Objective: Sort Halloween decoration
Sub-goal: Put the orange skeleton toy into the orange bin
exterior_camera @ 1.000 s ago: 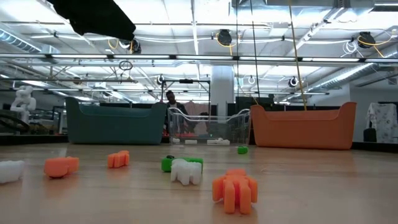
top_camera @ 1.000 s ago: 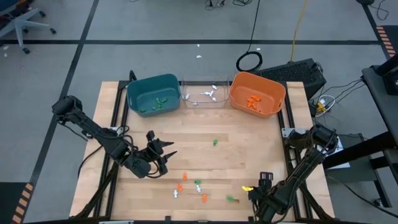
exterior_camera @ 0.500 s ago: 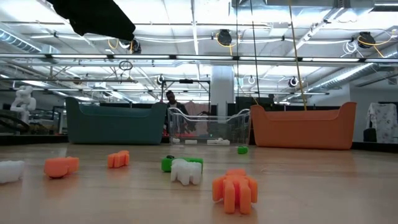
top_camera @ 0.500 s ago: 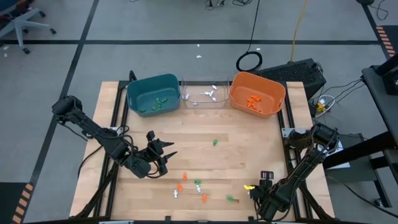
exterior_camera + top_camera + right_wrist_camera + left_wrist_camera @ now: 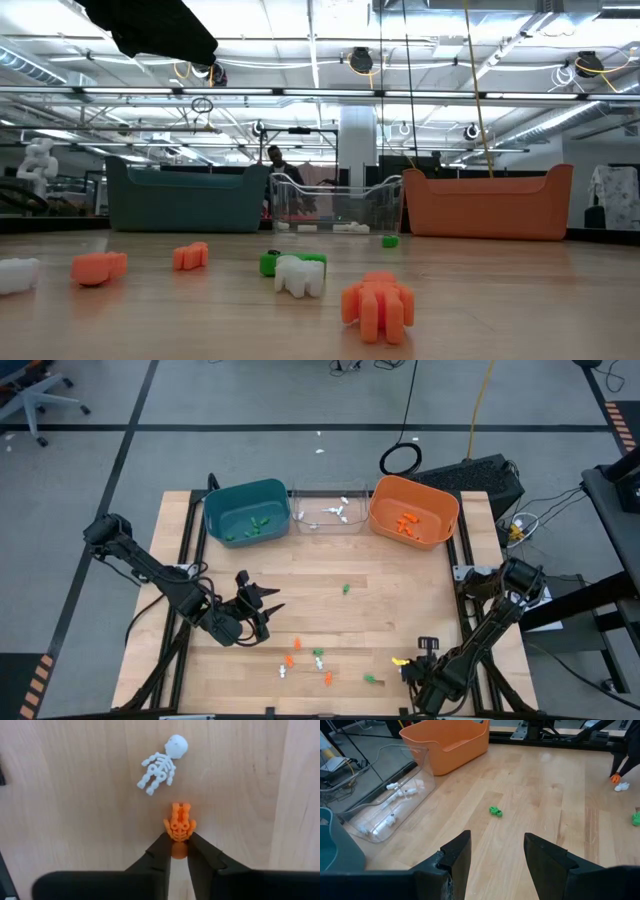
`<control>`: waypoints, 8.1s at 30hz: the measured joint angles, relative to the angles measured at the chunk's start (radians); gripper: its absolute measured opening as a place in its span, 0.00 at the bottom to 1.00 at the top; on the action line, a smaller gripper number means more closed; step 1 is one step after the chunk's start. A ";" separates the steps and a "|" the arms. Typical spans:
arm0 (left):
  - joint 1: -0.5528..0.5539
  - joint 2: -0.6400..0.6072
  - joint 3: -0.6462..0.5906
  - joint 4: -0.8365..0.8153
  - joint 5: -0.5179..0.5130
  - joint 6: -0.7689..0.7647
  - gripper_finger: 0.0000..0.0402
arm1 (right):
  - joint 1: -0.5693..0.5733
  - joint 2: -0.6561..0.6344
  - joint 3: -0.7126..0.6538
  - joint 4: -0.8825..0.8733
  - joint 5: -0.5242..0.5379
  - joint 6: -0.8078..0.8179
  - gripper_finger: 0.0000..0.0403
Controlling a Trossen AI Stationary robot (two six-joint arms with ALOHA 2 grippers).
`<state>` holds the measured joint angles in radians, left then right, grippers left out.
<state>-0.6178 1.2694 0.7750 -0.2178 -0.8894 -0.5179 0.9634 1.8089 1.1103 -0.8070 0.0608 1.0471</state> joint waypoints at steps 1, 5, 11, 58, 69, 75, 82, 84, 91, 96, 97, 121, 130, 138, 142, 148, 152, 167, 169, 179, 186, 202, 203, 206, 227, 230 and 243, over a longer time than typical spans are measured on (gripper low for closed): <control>0.000 0.000 0.000 0.000 0.000 0.000 0.45 | -0.001 -0.005 0.000 -0.001 -0.007 -0.002 0.07; 0.000 0.000 0.000 0.000 0.000 0.000 0.45 | -0.004 -0.023 0.020 -0.012 0.002 -0.020 0.02; 0.000 0.000 0.000 0.000 0.000 0.000 0.45 | -0.025 -0.044 0.083 -0.053 0.054 -0.078 0.02; -0.008 0.000 0.000 0.001 0.046 0.121 0.45 | -0.322 -0.051 0.250 0.126 1.090 -1.150 0.02; 0.019 0.000 0.000 0.000 0.044 0.325 0.45 | -0.371 -0.051 0.250 0.127 1.097 -1.326 0.02; 0.019 0.000 0.000 0.000 0.045 0.394 0.45 | -0.403 -0.051 0.250 0.127 1.123 -1.373 0.02; 0.025 0.000 0.000 0.000 0.045 0.404 0.45 | -0.424 -0.051 0.250 0.126 1.124 -1.427 0.02; 0.032 0.000 0.000 0.000 0.045 0.404 0.45 | -0.427 -0.051 0.250 0.126 1.124 -1.429 0.02; 0.057 0.000 0.000 0.000 0.045 0.427 0.45 | -0.430 -0.051 0.250 0.126 1.123 -1.409 0.02; 0.062 0.000 0.000 0.000 0.045 0.422 0.45 | -0.432 -0.051 0.250 0.126 1.122 -1.355 0.02; 0.062 0.000 0.000 0.000 0.045 0.422 0.45 | -0.433 -0.051 0.250 0.126 1.122 -1.343 0.02; 0.062 0.000 0.000 0.003 0.047 0.421 0.45 | -0.939 -0.382 0.229 -0.171 0.744 -0.870 0.02; 0.062 0.000 0.000 0.001 0.047 0.421 0.45 | -1.306 -0.392 0.145 -0.107 0.541 -1.007 0.02; 0.062 0.000 0.000 -0.001 0.048 0.421 0.45 | -1.493 -0.391 -0.035 0.130 0.477 -1.122 0.04; 0.062 0.000 0.000 -0.001 0.048 0.421 0.45 | -1.532 -0.391 -0.118 0.213 0.431 -1.124 0.07; 0.062 0.000 0.000 -0.001 0.047 0.421 0.45 | -1.563 -0.391 -0.199 0.268 0.380 -1.131 0.09; 0.062 0.000 0.000 0.001 0.048 0.421 0.45 | -1.567 -0.391 -0.217 0.287 0.383 -1.119 0.09; 0.063 0.000 0.000 0.022 0.048 0.419 0.45 | -1.560 -0.520 -0.217 0.271 0.435 -0.994 0.26; 0.063 0.000 0.000 0.022 0.048 0.419 0.45 | -1.547 -0.559 -0.217 0.268 0.435 -0.985 0.29; 0.062 0.000 0.000 0.028 0.048 0.419 0.45 | -1.284 -0.757 -0.240 0.385 0.248 -0.951 0.31; 0.062 0.000 0.000 0.032 0.048 0.393 0.45 | -1.024 -0.785 -0.352 0.558 0.253 -0.928 0.31; 0.055 0.030 0.000 0.104 0.182 0.288 0.45 | -0.747 -0.743 -0.544 1.014 0.251 -1.085 0.31; 0.051 0.042 0.000 0.104 0.188 0.288 0.45 | -0.745 -0.738 -0.544 1.015 0.250 -1.085 0.31; 0.047 0.081 0.000 0.110 0.219 0.292 0.45 | -0.739 -0.724 -0.544 1.021 0.249 -1.086 0.31; 0.047 0.363 0.000 0.278 0.393 0.288 0.45 | -0.739 -0.642 -0.544 1.089 0.248 -1.115 0.31; 0.046 0.395 0.000 0.282 0.420 0.308 0.45 | -0.739 -0.643 -0.544 1.094 0.248 -1.113 0.31; 0.047 0.410 0.113 0.098 0.633 0.634 0.45 | -0.739 -0.643 -0.544 1.094 0.248 -1.117 0.31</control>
<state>-0.5707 1.6794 0.8885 -0.1201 -0.2565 0.1159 0.2245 1.1664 0.5663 0.2871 0.3084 -0.0694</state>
